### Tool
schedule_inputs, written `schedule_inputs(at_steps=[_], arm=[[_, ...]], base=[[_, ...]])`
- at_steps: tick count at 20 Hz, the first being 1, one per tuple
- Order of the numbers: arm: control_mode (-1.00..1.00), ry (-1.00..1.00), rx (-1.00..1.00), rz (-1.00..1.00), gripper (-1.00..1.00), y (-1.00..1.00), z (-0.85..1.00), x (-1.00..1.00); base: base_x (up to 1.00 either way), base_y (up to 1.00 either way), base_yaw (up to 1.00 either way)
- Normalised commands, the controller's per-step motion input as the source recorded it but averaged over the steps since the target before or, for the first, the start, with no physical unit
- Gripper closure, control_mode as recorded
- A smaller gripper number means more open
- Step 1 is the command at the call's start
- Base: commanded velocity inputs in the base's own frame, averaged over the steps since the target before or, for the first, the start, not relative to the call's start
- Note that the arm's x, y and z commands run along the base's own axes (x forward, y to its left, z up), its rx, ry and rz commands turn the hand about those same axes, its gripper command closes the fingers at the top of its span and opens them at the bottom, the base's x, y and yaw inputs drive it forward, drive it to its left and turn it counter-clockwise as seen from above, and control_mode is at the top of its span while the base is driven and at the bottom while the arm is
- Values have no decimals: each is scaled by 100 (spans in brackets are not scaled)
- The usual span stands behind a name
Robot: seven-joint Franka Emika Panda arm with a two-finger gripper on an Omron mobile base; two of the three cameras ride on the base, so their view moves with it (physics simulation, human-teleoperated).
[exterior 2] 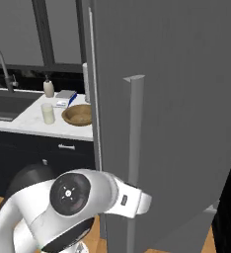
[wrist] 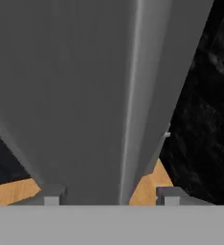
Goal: Grab a lemon wedge from the fridge and one ice cube from the ice bowl, and put them in the glass of lemonade.
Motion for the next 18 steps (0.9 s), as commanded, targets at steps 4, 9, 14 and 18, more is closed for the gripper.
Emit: schedule_inputs(at_steps=[4,9,14,18], arm=[[-100,0,-26,0,-100,74,84,-20],[-100,0,-36,0,-100,84,70,0],[-100,19,-46,0,-100,85,30,12],[-100,23,-44,-1,-100,39,0,33]], base=[[0,0,0],[0,0,0],[0,0,0],[0,0,0]])
